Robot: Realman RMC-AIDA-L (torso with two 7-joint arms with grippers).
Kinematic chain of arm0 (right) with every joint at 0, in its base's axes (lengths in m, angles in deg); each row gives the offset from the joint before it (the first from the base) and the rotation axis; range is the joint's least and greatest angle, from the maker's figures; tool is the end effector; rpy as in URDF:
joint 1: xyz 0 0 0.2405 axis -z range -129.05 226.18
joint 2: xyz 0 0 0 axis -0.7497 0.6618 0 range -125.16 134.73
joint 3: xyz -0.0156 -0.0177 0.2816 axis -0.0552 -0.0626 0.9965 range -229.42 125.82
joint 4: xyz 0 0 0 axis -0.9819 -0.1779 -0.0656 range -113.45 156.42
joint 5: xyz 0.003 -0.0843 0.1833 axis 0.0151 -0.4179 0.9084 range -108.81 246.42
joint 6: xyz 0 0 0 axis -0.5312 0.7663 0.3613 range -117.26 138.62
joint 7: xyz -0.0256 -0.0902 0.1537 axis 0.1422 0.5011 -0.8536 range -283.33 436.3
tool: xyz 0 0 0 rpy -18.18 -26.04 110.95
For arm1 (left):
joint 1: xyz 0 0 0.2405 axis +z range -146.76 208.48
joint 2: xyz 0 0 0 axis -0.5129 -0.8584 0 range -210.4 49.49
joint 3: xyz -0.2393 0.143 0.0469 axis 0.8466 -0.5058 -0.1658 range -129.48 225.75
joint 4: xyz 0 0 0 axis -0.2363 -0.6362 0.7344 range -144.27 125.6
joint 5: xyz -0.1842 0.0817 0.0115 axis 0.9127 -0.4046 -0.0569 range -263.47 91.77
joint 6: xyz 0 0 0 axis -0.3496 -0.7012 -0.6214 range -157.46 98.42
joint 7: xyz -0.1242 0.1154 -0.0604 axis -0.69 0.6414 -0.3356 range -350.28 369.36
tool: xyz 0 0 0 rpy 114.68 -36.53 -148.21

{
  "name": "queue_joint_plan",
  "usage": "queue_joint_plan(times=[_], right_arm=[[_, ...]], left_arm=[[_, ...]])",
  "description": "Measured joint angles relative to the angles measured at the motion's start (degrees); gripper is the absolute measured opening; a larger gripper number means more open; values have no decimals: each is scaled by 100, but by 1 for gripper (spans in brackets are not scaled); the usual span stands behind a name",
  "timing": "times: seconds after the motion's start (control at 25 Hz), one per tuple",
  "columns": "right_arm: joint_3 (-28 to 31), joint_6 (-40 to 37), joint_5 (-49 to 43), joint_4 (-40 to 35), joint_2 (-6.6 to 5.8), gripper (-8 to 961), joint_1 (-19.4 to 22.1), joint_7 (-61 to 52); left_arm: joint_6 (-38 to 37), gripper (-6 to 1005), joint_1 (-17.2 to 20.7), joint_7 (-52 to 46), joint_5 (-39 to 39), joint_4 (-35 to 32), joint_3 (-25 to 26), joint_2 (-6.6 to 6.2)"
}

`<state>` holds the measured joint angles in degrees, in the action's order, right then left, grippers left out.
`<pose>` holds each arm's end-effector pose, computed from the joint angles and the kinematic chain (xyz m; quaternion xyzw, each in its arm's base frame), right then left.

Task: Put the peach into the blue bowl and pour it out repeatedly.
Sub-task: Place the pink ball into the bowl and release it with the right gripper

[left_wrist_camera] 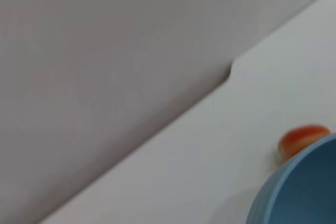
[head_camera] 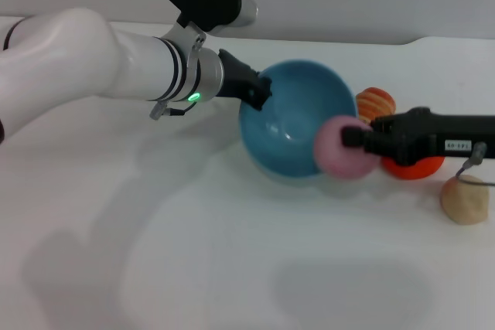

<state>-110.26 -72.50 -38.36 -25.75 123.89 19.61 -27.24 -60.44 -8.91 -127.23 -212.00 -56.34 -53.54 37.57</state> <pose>0.2320 0.3551 -0.0582 -0.9234 0.3132 0.2084 0.0765 -0.2106 0.4403 -0.1297 -0.9236 -0.2311 0.0101 0.3057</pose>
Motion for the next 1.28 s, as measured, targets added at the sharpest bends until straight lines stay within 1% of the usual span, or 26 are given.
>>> queue_joint_plan(times=[0.16,0.24,0.28,0.32,0.48,0.6,0.92,1.12,1.28], right_arm=[[29,-5,64,-185,-16,119,-39,-25],[11,23,65,-210,-19,111,-82,-37],[-25,47,67,-198,-19,107,-141,-39],[-25,47,67,-198,-19,103,-141,-39],[-276,331,69,-26,-13,61,-245,-13],[-628,815,69,171,-21,57,-351,-3],[-945,1248,47,329,-27,59,-435,2],[-1014,1426,53,731,-29,64,-508,3],[-997,1519,61,958,-25,69,-583,136]], left_arm=[[-770,0,-114,-1009,-1199,-337,-22,17],[-1099,0,-214,-1354,-1520,-414,-54,27],[-1099,0,-214,-1354,-1520,-414,-54,27],[-1316,0,-290,-1506,-1614,-467,-64,36],[-1535,0,-331,-1569,-1590,-625,-74,49],[-1861,0,-398,-1709,-1589,-740,-103,55],[-2249,-1,-566,-1955,-1531,-747,-114,53],[-2249,-2,-588,-1997,-1269,-723,-115,54],[-2233,-2,-599,-2002,-1214,-700,-116,51]])
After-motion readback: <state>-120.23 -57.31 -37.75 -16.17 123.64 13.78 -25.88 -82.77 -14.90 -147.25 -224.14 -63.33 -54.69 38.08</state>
